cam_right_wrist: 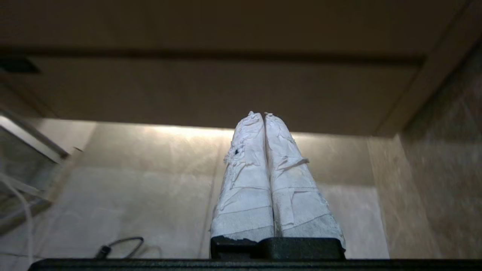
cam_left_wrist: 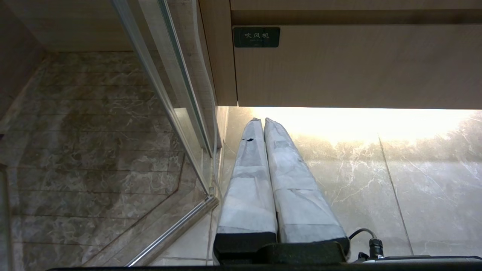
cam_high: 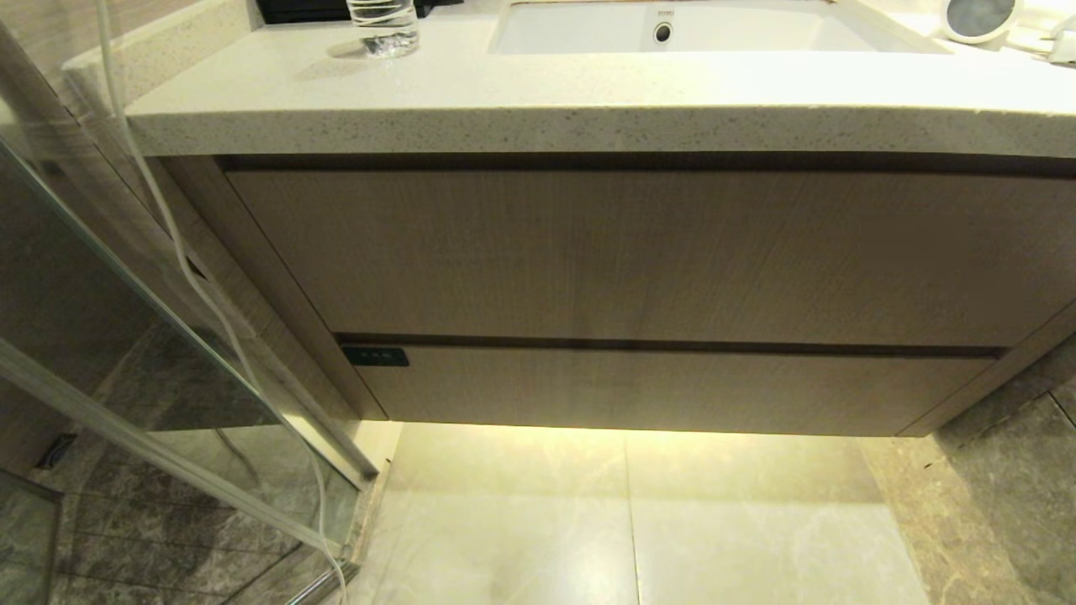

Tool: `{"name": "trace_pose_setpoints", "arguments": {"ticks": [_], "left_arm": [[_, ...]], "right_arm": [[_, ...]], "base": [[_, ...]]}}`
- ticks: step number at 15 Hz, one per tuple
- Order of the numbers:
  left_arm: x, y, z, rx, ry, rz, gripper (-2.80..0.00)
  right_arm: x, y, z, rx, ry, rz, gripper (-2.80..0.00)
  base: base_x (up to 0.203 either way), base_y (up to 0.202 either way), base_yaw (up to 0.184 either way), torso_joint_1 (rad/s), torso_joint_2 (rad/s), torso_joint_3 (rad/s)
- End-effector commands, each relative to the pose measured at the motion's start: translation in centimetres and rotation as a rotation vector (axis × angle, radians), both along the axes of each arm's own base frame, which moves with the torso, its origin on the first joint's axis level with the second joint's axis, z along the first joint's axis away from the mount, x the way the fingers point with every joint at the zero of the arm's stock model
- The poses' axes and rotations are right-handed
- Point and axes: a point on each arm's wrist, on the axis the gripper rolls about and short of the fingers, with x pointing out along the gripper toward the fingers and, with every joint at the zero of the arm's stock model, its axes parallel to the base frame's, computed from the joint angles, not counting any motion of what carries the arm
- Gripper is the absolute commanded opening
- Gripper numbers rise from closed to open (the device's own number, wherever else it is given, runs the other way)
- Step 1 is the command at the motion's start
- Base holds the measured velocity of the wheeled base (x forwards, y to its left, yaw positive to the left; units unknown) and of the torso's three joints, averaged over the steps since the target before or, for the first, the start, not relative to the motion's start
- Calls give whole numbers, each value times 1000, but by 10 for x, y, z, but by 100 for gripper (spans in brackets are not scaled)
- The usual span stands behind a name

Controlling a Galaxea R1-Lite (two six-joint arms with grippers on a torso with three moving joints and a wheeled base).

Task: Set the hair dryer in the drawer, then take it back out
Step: Pull open the drawer

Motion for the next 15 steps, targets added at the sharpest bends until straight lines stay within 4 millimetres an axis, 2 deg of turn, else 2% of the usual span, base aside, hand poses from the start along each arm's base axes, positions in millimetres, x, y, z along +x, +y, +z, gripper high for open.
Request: {"name": "trace_pose_setpoints", "arguments": {"ticks": [1,3,4,5,7,8,11,12,15], "left_arm": [[0,0,0,0,0,0,-280],[0,0,0,0,0,0,-280],[0,0,0,0,-1,0,-280],[0,0,0,0,0,0,-280],[0,0,0,0,0,0,-280],[0,0,0,0,0,0,-280],[0,0,0,0,-1,0,-280],[0,0,0,0,-1,0,-280],[0,0,0,0,0,0,-280]], "right_arm": [[-19,3,84,-13,-75,124,-280],[-28,6,158,-30,-51,284,-280],[-23,8,185,-31,31,369,-280],[-12,10,197,-15,195,462,-280],[-2,14,197,50,487,703,-280],[7,14,197,74,563,789,-280],[41,15,192,33,793,903,-280],[57,17,189,-68,831,914,-280],[106,24,168,-547,888,961,-280]], "base": [[0,0,0,0,0,0],[0,0,0,0,0,0],[0,0,0,0,0,0],[0,0,0,0,0,0],[0,0,0,0,0,0],[0,0,0,0,0,0],[0,0,0,0,0,0],[0,0,0,0,0,0],[0,0,0,0,0,0]]}}
